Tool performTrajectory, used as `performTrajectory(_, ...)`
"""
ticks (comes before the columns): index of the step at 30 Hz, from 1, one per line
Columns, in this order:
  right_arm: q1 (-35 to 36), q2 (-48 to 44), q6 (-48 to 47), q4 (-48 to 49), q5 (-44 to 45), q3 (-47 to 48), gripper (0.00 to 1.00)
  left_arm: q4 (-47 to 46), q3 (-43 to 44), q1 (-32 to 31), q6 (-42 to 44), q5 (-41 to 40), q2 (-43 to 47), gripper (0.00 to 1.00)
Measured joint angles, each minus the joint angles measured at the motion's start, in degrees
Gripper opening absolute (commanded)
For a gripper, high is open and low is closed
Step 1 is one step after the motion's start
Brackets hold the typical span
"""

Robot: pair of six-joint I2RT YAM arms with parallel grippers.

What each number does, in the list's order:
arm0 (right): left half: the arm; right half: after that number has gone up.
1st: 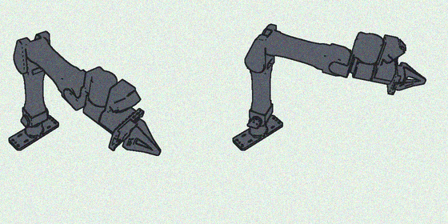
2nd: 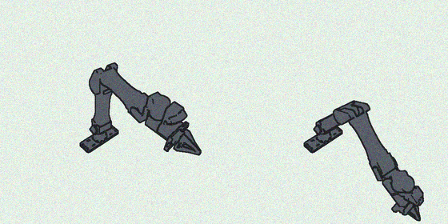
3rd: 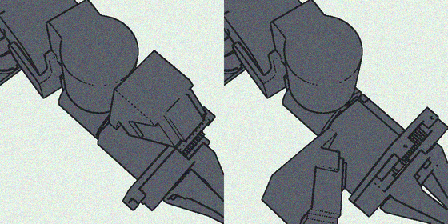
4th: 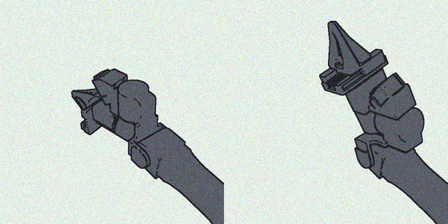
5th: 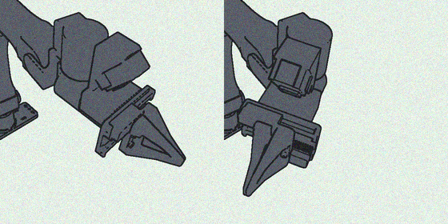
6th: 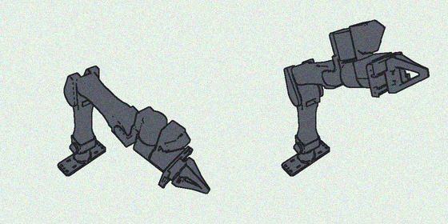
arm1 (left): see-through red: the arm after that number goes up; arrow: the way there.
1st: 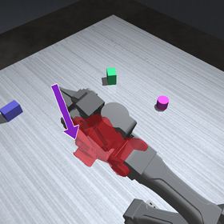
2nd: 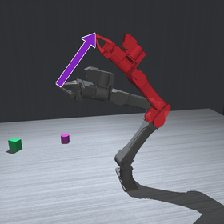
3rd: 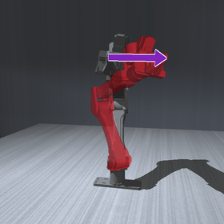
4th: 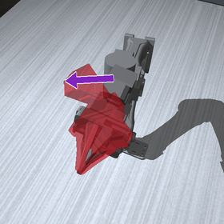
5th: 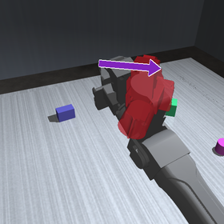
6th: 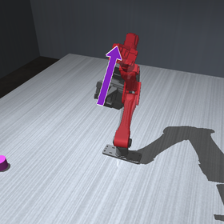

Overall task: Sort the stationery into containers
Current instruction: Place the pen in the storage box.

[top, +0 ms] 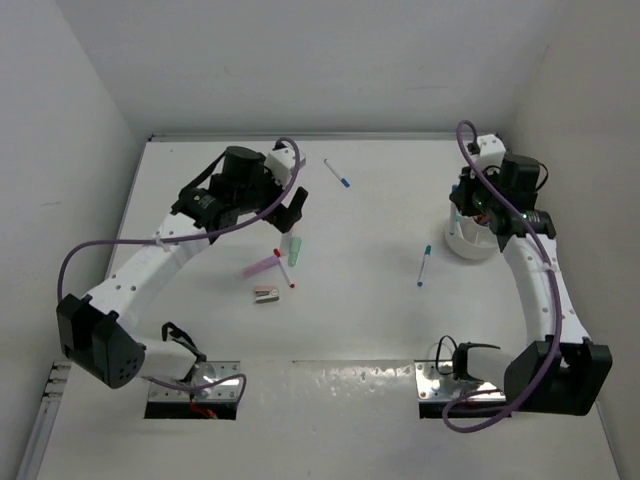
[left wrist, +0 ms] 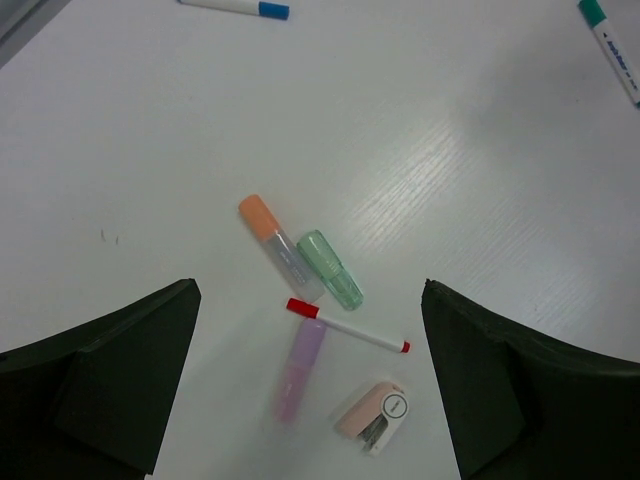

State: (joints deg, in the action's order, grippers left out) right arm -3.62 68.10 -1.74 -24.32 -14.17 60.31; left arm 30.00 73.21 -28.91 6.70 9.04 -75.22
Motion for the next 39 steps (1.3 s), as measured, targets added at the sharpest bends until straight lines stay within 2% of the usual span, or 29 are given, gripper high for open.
performTrajectory(6, -7.5, 0.8, -1.5, 13.0, -5.8, -7.1, 0.0, -0.8, 0.2, 3.3, -1.7, 3.5, -2.2, 1.0)
performTrajectory(14, -11.4, 5.1, -3.8, 25.5, -11.0, -10.7, 0.0, -1.0, 0.2, 5.3, -2.3, 5.6, -2.4, 1.0)
performTrajectory(20, -11.7, 6.6, -6.6, 27.1, -12.7, -10.9, 0.0, -1.0, 0.2, 7.3, -2.2, 6.3, -3.2, 1.0)
performTrajectory(22, -11.7, 6.8, -8.5, 26.8, -13.0, -11.3, 0.06, -0.9, 0.2, 8.1, -1.5, 6.3, -3.5, 1.0)
performTrajectory(26, -11.7, 6.8, -11.7, 25.1, -12.9, -12.0, 0.08, 0.1, 0.1, 8.8, 1.4, 6.2, -3.7, 0.99)
performTrajectory(28, -11.7, 6.8, -13.0, 24.6, -12.9, -12.7, 0.19, 1.3, 0.1, 9.1, 4.0, 6.6, -3.8, 0.99)
performTrajectory(31, -11.7, 6.8, -14.4, 23.2, -12.8, -14.0, 0.42, 4.0, 0.1, 9.6, 8.4, 8.3, -4.9, 0.99)
performTrajectory(33, -11.7, 6.8, -15.0, 21.9, -12.6, -14.2, 0.47, 6.5, 0.1, 9.9, 12.2, 9.8, -6.2, 0.99)
performTrajectory(34, -11.7, 6.7, -15.1, 21.5, -12.6, -14.3, 0.53, 7.6, 0.1, 10.1, 13.9, 10.5, -6.9, 0.99)
performTrajectory(36, -11.7, 6.3, -14.8, 20.7, -12.4, -14.3, 0.54, 9.7, -0.2, 10.3, 18.1, 12.2, -7.9, 0.99)
performTrajectory(39, -11.6, 4.9, -13.0, 18.6, -12.5, -14.1, 0.54, 13.1, -1.0, 10.5, 26.1, 15.6, -8.2, 0.91)
